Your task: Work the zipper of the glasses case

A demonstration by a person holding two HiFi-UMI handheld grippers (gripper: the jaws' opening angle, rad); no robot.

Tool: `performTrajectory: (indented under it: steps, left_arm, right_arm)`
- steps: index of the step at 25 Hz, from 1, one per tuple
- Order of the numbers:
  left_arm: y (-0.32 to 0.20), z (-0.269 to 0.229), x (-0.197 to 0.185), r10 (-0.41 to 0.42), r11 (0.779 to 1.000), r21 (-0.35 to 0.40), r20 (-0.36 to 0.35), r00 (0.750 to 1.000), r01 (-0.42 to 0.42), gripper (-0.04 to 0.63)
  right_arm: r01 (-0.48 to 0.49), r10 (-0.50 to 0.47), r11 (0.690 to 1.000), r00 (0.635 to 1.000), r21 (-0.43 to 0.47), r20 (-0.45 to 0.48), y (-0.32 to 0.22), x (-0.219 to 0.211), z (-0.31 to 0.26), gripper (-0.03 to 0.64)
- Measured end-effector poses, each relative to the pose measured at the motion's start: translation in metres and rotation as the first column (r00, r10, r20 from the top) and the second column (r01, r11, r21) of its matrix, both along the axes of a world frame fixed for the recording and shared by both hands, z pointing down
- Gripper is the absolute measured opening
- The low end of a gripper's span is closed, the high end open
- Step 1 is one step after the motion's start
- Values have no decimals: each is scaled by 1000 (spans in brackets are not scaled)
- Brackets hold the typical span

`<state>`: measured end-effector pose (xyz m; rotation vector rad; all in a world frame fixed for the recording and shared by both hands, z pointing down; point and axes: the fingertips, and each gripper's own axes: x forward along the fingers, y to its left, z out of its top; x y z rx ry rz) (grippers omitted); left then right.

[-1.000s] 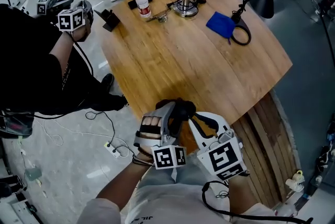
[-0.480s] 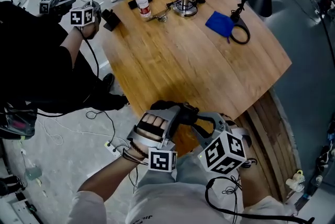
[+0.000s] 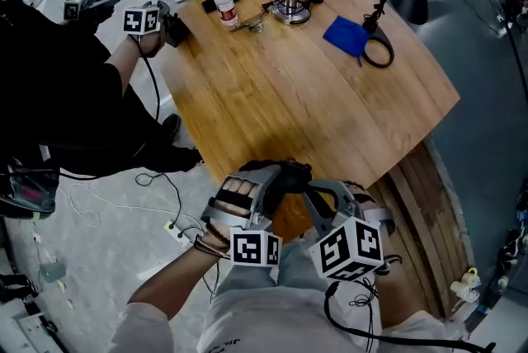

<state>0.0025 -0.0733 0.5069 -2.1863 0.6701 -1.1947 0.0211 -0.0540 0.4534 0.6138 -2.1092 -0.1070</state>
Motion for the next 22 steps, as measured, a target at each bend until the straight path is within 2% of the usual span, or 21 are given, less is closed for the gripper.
performTrajectory:
  steps: [2, 4, 8, 11, 15, 19, 22]
  left_arm:
    - [1, -3, 1, -16, 999, -28, -32, 999, 15, 241]
    - [2, -4, 1, -16, 999, -30, -33, 999, 15, 240]
    - [4, -4, 0, -10, 1000, -13, -20, 1000, 9, 239]
    - [4, -4, 0, 1, 1000, 29, 33, 999, -2, 240]
    - [7, -2, 2, 17, 998, 63, 94, 995, -23, 239]
    - [10, 3, 6, 47, 996, 67, 154, 987, -58, 241]
    - [10, 5, 7, 49, 997, 56, 169, 984, -59, 241]
  right_arm:
    - [-1, 2, 998, 1000, 55, -18, 0, 0, -3, 15]
    - [1, 1, 998, 1000, 66, -25, 1, 1, -3, 17]
    - [-8, 8, 1000, 1000, 26, -10, 5, 2, -4, 17]
    - [-17, 17, 1000, 1000, -8, 3, 7, 2, -5, 43]
    - [18, -21, 999, 996, -38, -91, 12, 3, 10, 74]
    - [55, -56, 998, 985, -10, -163, 15, 3, 13, 74]
    - [94, -91, 996, 973, 4, -213, 17, 2, 17, 65]
